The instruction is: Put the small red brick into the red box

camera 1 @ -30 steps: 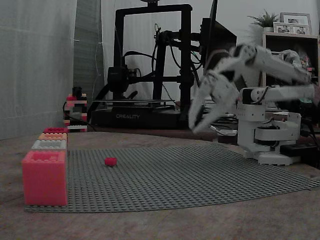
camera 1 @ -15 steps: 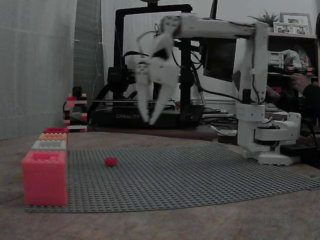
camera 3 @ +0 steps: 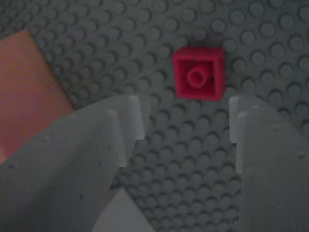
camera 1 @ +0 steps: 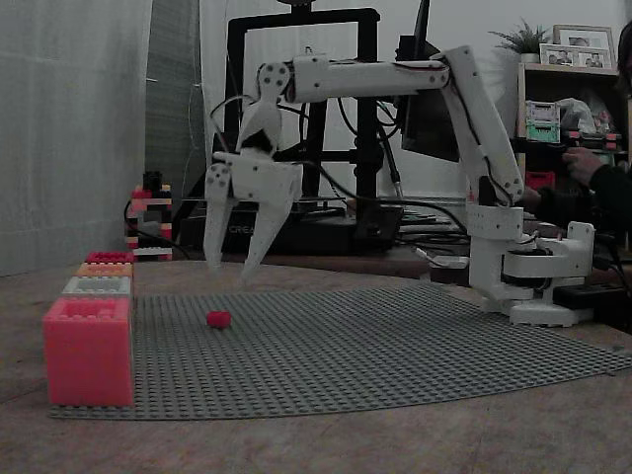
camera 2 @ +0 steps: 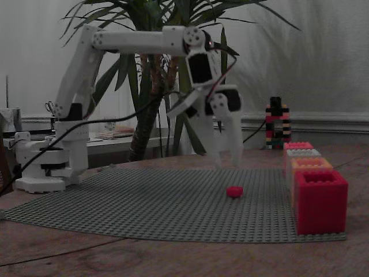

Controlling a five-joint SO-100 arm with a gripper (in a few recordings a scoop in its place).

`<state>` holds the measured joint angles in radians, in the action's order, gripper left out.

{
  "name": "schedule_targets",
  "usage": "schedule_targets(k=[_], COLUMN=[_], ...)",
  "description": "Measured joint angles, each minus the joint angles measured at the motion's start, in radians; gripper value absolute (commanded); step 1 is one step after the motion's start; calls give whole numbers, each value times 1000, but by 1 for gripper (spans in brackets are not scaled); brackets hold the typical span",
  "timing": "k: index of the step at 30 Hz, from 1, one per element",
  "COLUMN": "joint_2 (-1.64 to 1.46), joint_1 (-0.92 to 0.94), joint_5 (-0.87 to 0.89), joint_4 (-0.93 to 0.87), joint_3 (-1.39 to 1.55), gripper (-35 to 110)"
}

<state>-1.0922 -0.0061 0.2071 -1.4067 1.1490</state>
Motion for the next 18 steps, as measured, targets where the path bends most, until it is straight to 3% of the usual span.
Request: schedule_targets(k=[18], joint_2=[132], joint_1=[0], joint_5=[-29], joint_4=[87], joint_3=[-46], gripper=[17])
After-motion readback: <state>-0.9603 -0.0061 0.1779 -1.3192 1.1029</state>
